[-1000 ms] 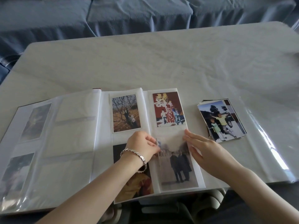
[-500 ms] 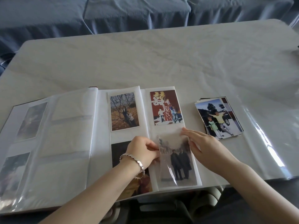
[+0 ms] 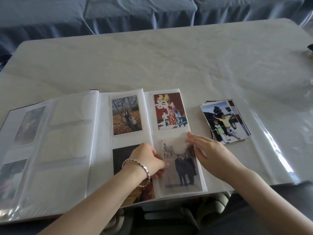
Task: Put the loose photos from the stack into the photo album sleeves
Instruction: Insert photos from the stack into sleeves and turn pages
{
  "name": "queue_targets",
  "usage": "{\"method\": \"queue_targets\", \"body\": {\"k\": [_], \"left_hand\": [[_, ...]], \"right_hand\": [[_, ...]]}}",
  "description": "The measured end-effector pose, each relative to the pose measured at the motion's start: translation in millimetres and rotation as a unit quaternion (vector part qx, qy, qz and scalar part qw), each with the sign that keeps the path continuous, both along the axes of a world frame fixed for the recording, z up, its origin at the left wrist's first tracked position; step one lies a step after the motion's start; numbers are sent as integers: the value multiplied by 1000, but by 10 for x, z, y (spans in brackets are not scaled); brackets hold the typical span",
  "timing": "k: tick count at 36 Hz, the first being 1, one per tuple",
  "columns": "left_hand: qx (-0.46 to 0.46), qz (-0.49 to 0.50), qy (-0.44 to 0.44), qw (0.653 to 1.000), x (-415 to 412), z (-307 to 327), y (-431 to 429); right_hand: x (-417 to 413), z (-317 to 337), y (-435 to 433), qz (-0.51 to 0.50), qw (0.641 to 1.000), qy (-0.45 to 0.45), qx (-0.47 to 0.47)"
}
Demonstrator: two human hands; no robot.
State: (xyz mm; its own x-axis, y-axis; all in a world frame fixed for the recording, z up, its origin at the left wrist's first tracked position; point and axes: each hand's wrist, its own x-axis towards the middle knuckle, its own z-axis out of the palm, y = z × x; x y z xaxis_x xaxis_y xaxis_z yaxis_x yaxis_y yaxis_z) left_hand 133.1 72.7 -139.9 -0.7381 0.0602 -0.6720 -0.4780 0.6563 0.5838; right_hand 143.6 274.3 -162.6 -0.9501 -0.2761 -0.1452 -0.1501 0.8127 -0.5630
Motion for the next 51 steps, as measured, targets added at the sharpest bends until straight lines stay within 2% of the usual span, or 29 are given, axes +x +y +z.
{"method": "queue_targets", "body": {"k": [6,15,20,25,29,33,39,42,44,45,47,49,51], "left_hand": [[-5,-6,-5,1000,20,-3,-9],[44,44,-12,998,79,-40,21],[96,82,-31,992,99,-52,-29],[191,124,-87,970,80,21,-112],[235,124,-104,959,60,32,-189],[245,91,-95,960,50,36,-230],[214,47,-74,973,17,88,-213],[130,52,44,989,-59,105,-228],[63,55,160,984,-153,122,-249],[57,62,194,977,-203,157,-253],[115,95,182,972,-294,257,-239],[180,126,111,969,-379,334,-216],[194,132,85,968,-426,373,-197]], "right_hand": [[-7,-4,-4,4,1000,7,4],[5,4,-11,-2,1000,11,-11],[11,15,-17,-37,997,-8,-70],[-1,37,-40,-168,975,-15,-142],[-73,59,-65,-203,961,-100,-158],[-129,87,-97,-209,955,-132,-164],[-163,164,-131,-251,922,-141,-260],[-150,208,-163,-252,908,-134,-308],[-132,253,-199,-248,902,-122,-331],[-120,283,-226,-233,904,-119,-339],[-91,363,-311,-175,914,-121,-345],[-56,442,-418,-106,917,-136,-360],[-23,506,-511,-47,921,-152,-356]]}}
